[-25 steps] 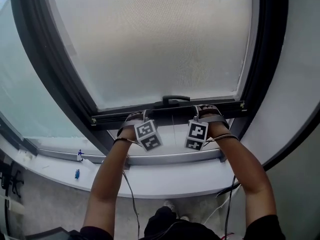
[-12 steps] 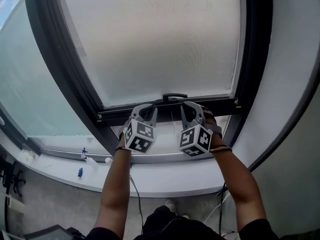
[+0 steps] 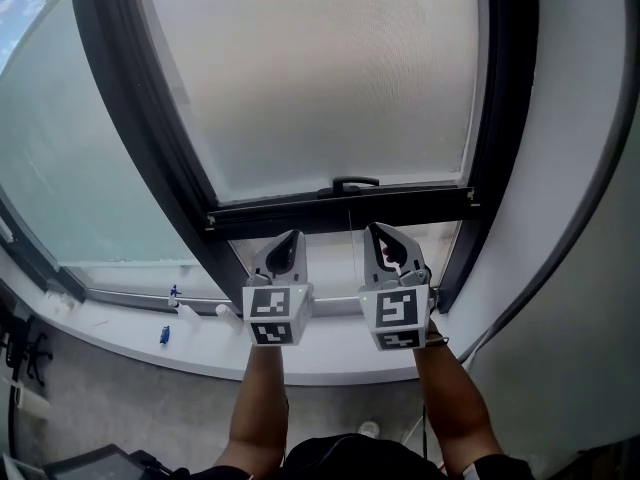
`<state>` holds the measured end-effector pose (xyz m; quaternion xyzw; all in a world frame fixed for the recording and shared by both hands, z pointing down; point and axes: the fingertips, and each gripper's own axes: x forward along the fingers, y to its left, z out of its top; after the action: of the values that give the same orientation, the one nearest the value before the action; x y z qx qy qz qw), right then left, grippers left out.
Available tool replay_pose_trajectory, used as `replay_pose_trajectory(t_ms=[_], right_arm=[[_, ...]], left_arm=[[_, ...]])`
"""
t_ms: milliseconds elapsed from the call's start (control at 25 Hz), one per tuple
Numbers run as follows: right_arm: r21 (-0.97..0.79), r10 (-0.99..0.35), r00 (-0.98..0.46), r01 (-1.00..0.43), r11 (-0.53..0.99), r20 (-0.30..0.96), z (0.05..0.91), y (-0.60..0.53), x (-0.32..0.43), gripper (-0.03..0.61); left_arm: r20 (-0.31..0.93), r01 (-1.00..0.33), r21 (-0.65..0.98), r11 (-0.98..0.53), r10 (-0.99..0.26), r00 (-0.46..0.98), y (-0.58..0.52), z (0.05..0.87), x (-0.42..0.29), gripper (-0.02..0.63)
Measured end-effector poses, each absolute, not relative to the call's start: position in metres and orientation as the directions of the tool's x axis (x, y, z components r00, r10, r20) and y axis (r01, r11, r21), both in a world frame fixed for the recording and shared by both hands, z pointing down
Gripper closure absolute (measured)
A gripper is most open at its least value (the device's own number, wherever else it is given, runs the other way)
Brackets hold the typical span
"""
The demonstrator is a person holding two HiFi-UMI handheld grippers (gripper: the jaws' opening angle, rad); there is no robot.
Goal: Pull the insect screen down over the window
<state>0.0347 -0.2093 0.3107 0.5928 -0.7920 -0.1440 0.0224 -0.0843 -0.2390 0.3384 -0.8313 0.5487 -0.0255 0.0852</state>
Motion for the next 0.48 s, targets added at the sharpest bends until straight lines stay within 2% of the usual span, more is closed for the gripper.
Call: replay_pose_trajectory(t_ms=[480], right_arm=[[0.113, -0.973, -0.217, -0.972, 0.208, -0.074, 0.357, -0.132, 0.021, 0.574]], left_arm=[[0.005, -0.900, -0.124, -0.418, -0.907, 0.421, -0.165, 0.379, -0.113, 0.611]])
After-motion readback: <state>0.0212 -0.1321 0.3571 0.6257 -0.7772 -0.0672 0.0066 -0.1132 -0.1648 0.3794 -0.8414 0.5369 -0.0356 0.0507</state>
